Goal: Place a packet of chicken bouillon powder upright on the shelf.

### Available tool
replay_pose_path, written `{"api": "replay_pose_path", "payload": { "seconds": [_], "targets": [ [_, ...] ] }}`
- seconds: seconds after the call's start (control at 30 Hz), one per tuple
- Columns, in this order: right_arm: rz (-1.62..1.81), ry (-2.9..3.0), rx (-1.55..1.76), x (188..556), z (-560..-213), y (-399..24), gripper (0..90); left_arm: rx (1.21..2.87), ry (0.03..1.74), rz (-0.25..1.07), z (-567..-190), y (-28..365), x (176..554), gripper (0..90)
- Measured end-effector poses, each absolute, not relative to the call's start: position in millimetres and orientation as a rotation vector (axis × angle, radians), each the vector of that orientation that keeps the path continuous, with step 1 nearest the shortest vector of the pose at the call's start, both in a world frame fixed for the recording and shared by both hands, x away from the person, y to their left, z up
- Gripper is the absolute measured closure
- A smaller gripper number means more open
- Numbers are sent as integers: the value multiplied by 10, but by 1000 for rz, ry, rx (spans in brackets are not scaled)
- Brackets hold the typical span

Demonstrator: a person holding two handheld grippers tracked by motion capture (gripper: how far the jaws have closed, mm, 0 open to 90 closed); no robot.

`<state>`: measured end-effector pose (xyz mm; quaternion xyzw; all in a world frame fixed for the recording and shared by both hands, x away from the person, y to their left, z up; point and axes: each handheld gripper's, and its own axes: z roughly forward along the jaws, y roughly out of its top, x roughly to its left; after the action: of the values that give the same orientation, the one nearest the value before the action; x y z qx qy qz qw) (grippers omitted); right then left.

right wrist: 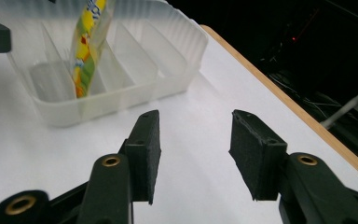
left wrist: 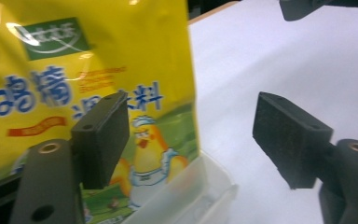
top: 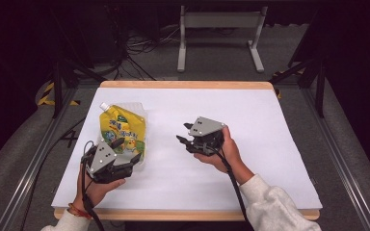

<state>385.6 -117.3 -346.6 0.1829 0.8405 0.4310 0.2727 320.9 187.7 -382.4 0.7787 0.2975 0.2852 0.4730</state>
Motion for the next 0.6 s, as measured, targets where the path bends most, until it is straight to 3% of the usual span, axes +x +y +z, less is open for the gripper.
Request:
{"api": "replay_pose_path", "payload": {
  "seconds": [0.6],
  "targets": [
    [1007, 2258, 575, 3700, -3578, -1789, 417, 2005, 611, 604, -3898, 1515, 3049, 146]
  ]
}}
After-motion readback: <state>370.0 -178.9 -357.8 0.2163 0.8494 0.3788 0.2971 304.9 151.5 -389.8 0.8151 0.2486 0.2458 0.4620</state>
